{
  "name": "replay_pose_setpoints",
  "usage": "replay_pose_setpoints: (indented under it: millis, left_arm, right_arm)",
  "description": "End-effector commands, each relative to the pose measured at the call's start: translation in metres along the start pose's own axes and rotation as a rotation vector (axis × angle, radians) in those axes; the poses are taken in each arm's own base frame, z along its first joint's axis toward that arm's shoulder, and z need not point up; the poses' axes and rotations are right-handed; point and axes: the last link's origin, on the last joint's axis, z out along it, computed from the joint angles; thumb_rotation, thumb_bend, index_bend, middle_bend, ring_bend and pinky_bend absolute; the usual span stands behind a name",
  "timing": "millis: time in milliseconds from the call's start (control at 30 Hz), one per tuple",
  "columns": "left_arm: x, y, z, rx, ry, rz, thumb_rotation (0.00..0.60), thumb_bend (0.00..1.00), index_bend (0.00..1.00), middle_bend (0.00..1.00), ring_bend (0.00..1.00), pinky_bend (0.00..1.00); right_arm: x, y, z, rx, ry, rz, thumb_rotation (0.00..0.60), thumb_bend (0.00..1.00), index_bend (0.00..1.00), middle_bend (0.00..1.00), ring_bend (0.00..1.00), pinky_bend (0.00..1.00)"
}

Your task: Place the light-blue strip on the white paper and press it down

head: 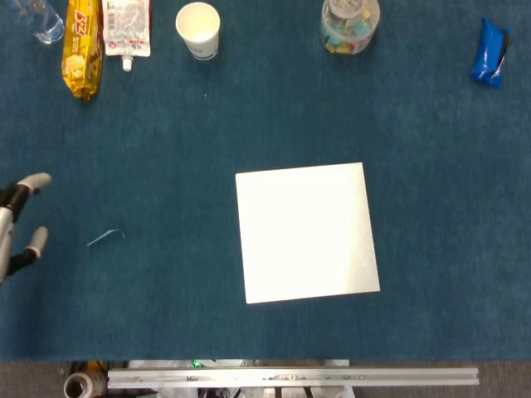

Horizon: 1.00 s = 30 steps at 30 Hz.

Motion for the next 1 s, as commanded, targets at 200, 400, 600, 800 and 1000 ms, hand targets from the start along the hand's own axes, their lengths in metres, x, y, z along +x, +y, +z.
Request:
replay_pose_setpoints:
  millis: [200,400,600,800,1000]
  left_arm:
    - [-0.014,0.015,0.015,-0.061,-0.098,0.031,0.6,0.31,0.32,0.85,0.88,1.0]
    - [-0.034,0.022,0.021,-0.046,-0.168,0.067,0.6,0.3,0.34,0.94,0.95,1.0]
    - [-0.054,0.027,0.02,-0.008,-0.229,0.083,0.6,0.3,0.38,0.95,0.96,1.0]
    - [-0.071,0.029,0.021,0.026,-0.277,0.083,0.6,0.3,0.39,0.96,0.97,1.0]
    - [-0.079,0.026,0.022,0.076,-0.27,0.097,0.592,0.28,0.39,0.96,0.97,1.0]
  right_arm:
    - [-0.005,-0.003,0.006,0.007,-0.022,-0.003,0.6,0.23,0.26,0.41,0.37,0.48]
    - [-0.009,-0.003,0.007,0.003,-0.035,-0.004,0.6,0.23,0.26,0.41,0.37,0.48]
    - [-0.014,-0.001,0.007,-0.007,-0.051,-0.006,0.6,0.23,0.26,0.41,0.38,0.48]
    - [-0.016,0.001,0.006,-0.013,-0.061,-0.002,0.6,0.23,0.26,0.41,0.38,0.48]
    - [-0.017,0.004,0.003,-0.024,-0.068,-0.001,0.6,0.23,0.26,0.41,0.38,0.48]
